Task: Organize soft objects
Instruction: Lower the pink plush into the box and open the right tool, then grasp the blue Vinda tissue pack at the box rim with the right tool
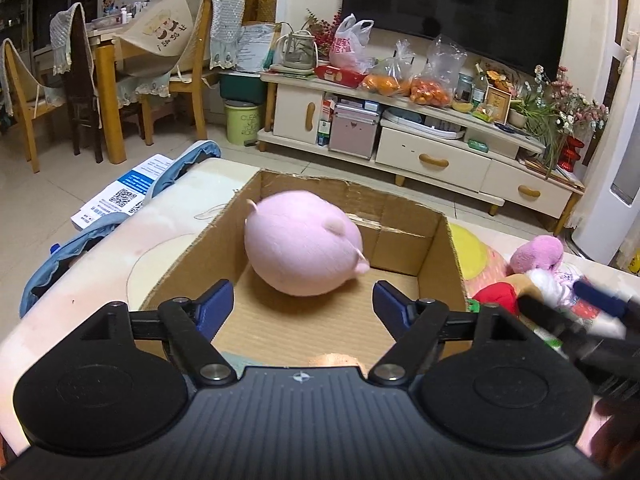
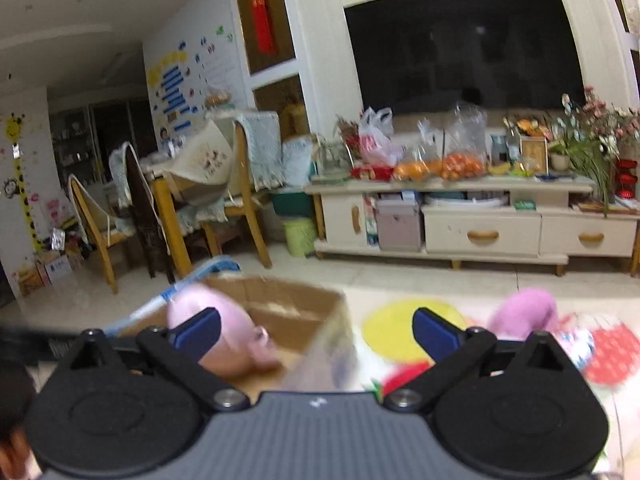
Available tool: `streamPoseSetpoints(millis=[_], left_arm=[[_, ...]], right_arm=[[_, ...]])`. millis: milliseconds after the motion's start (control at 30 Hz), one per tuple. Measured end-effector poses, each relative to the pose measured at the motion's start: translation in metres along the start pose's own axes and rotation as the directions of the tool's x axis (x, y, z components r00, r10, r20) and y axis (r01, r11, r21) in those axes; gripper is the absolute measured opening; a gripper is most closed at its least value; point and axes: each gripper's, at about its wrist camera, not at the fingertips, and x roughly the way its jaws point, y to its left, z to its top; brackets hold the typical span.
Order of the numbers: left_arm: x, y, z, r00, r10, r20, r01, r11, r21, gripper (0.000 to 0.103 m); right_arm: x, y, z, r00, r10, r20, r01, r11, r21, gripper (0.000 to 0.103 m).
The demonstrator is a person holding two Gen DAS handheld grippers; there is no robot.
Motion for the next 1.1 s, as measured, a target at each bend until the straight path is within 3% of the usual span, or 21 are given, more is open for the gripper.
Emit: streamPoseSetpoints(millis=[100, 200, 433, 567, 633, 833, 1100], left_arm=[[0.001, -0.003, -0.001, 1.000, -0.012, -0.001, 0.012, 1.000, 0.020, 0.097], [0.002, -0.006, -0.002, 1.000, -0.024, -0.004, 0.024, 0.999, 0.045, 0.099], [0.008, -0.004, -0.001, 0.999, -0.040, -0.014, 0.041, 0.995, 0.089, 0.101], [0.010, -0.003, 0.000, 0.999, -0.042, -0.018, 0.044, 0.993, 0.109, 0.102], [0.011, -0.001, 0.000, 0.999, -0.043, -0.020, 0.045, 0.993, 0.112, 0.102], [0.012, 0.005, 0.001, 0.999, -0.037, -0.016, 0.039, 0.993, 0.116, 0.102], [0.012, 0.014, 0.005, 1.000, -0.006, -0.003, 0.007, 0.998, 0.070, 0.103]], right_arm=[[0.009, -0.005, -0.019, 0.997, -0.019, -0.077, 0.015, 0.999, -0.048, 0.088], [0.017, -0.003, -0.034, 0.992, -0.007, -0.124, -0.004, 0.996, -0.086, 0.088], [0.038, 0.002, -0.044, 0.988, -0.033, -0.148, 0.003, 0.980, -0.200, 0.083], [0.046, -0.004, -0.045, 0.987, -0.010, -0.160, -0.021, 0.981, -0.192, 0.069], [0.047, -0.006, -0.046, 0.987, 0.005, -0.163, -0.036, 0.981, -0.190, 0.053], [0.036, -0.001, -0.045, 0.993, -0.032, -0.112, 0.009, 0.979, -0.206, 0.053], [0.004, -0.003, -0.002, 0.998, -0.020, 0.060, 0.028, 0.990, -0.141, 0.053]])
